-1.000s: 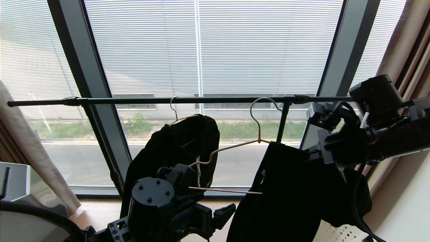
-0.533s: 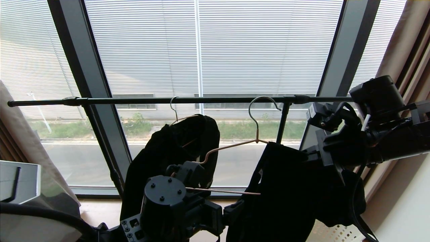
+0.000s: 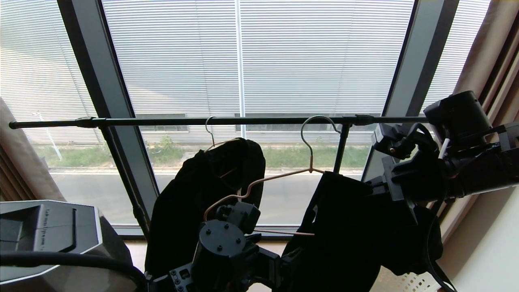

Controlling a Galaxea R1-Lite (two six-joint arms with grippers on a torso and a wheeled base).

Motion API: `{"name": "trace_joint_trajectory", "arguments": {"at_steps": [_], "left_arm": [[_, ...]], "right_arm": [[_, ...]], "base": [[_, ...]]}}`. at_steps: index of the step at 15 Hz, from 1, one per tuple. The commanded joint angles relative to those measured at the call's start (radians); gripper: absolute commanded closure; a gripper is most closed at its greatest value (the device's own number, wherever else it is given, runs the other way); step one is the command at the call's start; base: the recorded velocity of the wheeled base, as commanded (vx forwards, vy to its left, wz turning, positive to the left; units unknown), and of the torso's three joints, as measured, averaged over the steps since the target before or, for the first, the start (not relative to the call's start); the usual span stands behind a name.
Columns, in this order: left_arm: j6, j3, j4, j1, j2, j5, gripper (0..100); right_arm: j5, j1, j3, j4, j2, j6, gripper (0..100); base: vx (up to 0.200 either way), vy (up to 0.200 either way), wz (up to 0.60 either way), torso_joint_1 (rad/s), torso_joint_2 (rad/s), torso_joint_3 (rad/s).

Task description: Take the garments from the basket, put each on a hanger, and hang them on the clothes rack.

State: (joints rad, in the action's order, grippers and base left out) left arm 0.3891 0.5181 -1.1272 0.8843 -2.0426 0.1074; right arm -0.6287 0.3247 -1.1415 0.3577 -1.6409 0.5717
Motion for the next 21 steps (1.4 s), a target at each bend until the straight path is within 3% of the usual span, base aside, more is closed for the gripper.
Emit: {"name": "trace_joint_trajectory", "arguments": {"at_steps": [1, 16, 17, 21], "left_arm": [[-0.007, 0.008, 0.0, 0.007, -0.028, 0.011, 0], [-0.038, -0.032, 0.0, 0.076, -0.084, 0.012, 0], [-0.036, -0.032, 0.0, 0.076, -0.084, 0.012, 100], [-0.036, -0.055, -0.011, 0.051, -0.059, 0.035, 100]], "right_arm": [[-0.003, 0.002, 0.002, 0.0, 0.004, 0.0, 100], [-0.017, -0.01, 0.009, -0.022, 0.035, 0.0, 100], [-0.017, -0.013, 0.009, -0.022, 0.035, 0.0, 100], [-0.017, -0.056, 0.006, -0.042, 0.016, 0.0, 100]], "base": [[0.0, 0.0, 0.0, 0.0, 0.0, 0.0], [0.0, 0.0, 0.0, 0.0, 0.0, 0.0], [0.0, 0.0, 0.0, 0.0, 0.0, 0.0], [0.0, 0.0, 0.0, 0.0, 0.0, 0.0]]}}
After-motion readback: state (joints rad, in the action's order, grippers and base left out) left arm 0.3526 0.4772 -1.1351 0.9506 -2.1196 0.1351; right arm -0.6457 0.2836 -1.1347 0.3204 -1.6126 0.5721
